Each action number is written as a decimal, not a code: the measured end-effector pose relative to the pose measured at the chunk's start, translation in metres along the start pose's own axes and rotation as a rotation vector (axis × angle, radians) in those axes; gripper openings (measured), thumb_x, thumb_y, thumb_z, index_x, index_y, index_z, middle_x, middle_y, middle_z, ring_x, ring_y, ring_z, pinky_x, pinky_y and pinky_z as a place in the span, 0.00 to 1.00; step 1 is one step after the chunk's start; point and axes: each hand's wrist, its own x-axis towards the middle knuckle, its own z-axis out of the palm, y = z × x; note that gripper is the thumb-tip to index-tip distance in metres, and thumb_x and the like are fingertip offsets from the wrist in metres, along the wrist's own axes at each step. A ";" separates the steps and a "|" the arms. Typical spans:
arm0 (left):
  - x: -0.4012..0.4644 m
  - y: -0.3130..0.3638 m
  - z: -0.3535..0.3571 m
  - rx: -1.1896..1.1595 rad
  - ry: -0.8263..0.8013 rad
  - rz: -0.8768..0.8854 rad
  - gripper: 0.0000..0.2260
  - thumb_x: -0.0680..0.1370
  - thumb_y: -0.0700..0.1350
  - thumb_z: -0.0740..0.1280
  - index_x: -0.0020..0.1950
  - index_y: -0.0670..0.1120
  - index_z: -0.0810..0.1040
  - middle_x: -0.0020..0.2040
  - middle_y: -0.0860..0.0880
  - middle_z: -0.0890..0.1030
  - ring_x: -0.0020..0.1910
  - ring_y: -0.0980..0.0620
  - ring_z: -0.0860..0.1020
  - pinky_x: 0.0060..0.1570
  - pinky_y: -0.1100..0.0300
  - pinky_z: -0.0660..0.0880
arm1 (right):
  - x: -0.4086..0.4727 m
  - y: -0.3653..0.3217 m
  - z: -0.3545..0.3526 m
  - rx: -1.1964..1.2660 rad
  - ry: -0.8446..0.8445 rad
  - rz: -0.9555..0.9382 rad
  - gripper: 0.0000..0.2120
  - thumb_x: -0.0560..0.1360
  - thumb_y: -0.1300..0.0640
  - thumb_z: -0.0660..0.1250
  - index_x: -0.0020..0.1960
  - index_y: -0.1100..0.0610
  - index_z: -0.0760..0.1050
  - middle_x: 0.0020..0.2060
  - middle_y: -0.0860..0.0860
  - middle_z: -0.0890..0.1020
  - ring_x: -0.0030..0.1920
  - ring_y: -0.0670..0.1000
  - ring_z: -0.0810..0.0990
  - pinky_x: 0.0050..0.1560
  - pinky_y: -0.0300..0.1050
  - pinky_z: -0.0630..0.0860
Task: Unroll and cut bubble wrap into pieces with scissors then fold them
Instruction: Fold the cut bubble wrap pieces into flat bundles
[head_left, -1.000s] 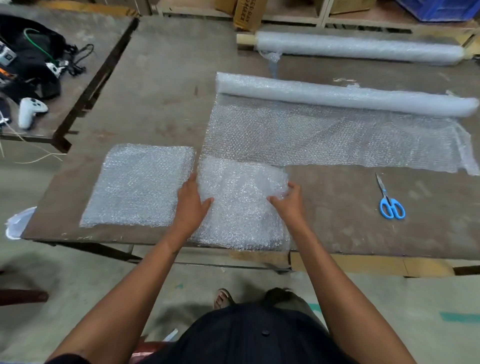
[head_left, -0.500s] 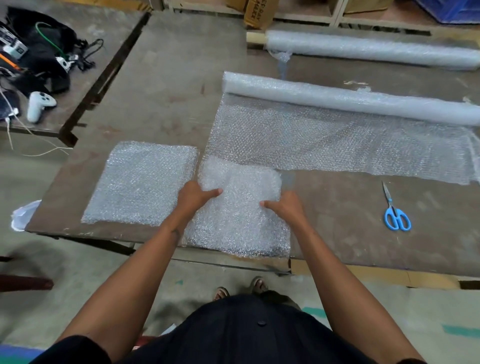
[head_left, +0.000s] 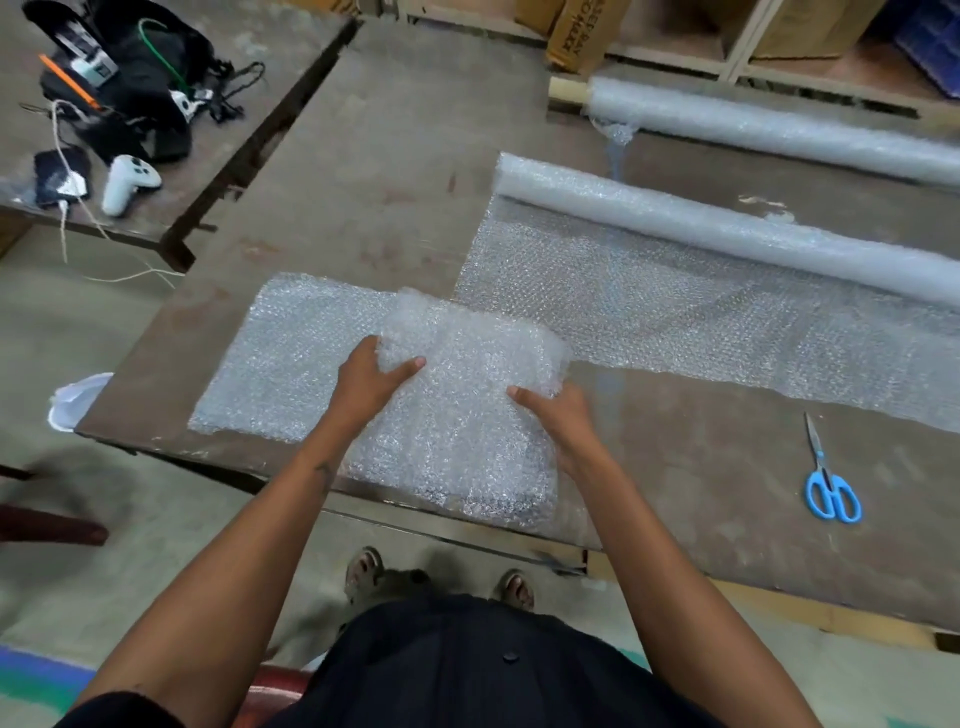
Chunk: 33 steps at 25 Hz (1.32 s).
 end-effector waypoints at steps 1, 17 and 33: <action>0.008 -0.003 -0.012 0.013 0.039 -0.003 0.39 0.72 0.66 0.78 0.75 0.45 0.73 0.71 0.44 0.79 0.70 0.42 0.77 0.69 0.47 0.75 | 0.004 -0.002 0.013 -0.012 0.006 -0.020 0.34 0.69 0.50 0.85 0.71 0.55 0.77 0.61 0.50 0.86 0.62 0.52 0.85 0.65 0.52 0.80; 0.099 -0.066 -0.172 0.513 0.167 -0.032 0.47 0.72 0.73 0.72 0.76 0.39 0.68 0.70 0.38 0.72 0.71 0.36 0.70 0.66 0.35 0.68 | 0.049 -0.028 0.220 -0.518 0.274 0.004 0.49 0.69 0.37 0.82 0.77 0.63 0.67 0.70 0.58 0.77 0.70 0.61 0.77 0.62 0.49 0.76; 0.114 -0.034 -0.181 -0.137 -0.467 -0.211 0.21 0.72 0.43 0.83 0.62 0.43 0.81 0.43 0.51 0.88 0.38 0.56 0.86 0.46 0.59 0.83 | 0.024 -0.028 0.188 -0.030 0.035 0.019 0.29 0.71 0.57 0.84 0.68 0.55 0.76 0.57 0.47 0.85 0.59 0.51 0.85 0.48 0.37 0.79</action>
